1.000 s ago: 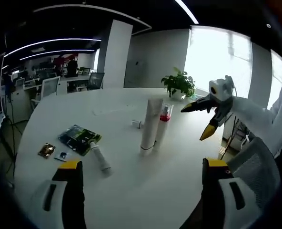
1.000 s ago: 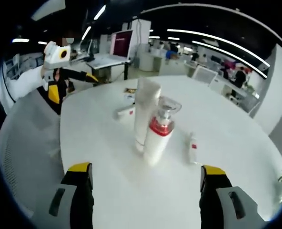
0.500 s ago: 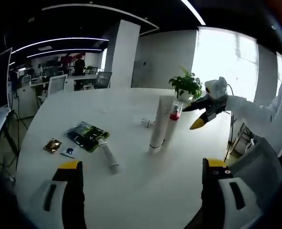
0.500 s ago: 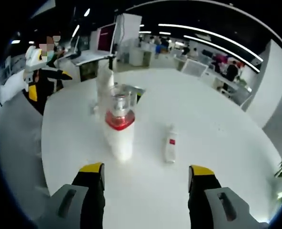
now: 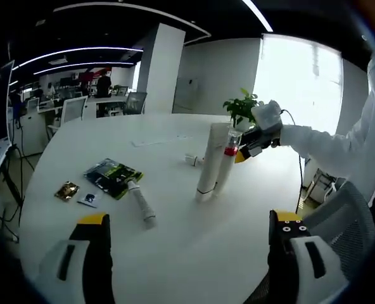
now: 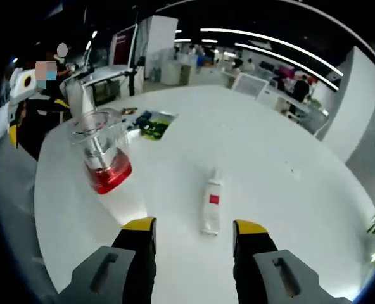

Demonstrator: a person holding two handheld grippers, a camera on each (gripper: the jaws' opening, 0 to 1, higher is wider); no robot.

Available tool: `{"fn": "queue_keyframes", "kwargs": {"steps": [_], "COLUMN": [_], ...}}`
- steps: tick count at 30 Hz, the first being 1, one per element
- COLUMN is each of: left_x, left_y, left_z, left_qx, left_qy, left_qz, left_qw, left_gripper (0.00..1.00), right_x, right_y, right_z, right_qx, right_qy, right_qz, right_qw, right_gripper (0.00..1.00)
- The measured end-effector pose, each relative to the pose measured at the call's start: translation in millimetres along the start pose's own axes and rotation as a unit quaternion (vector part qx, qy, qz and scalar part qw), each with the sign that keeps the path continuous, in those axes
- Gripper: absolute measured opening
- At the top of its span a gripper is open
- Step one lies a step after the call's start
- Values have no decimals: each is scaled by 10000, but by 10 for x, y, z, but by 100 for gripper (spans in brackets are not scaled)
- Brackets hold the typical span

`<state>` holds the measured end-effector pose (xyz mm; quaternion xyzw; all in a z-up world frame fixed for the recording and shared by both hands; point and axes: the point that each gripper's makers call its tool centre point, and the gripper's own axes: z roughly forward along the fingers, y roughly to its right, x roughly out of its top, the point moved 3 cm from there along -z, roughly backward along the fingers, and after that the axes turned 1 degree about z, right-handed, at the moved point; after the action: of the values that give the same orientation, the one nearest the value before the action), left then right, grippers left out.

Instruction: Arrange the skincare products in the storage area until every visible bottle or jar stands upright without overlapping.

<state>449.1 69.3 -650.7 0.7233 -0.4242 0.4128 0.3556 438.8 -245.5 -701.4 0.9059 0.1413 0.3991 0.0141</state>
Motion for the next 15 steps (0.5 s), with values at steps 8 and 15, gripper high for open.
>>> {"fn": "queue_keyframes", "kwargs": {"steps": [8, 15], "left_x": [25, 46], "left_y": [-6, 8], "left_z": [-1, 8], "left_qx": [-23, -80], "left_qy": [81, 118], "left_qz": [-65, -68], "left_qw": [9999, 9999], "left_gripper": [99, 99], "right_x": [-42, -86], "right_y": [79, 115], "right_z": [235, 385], "right_qx": [-57, -61], "right_qy": [-86, -164], "right_qz": [236, 419], "right_qw": [9997, 9990], "right_gripper": [29, 27]}}
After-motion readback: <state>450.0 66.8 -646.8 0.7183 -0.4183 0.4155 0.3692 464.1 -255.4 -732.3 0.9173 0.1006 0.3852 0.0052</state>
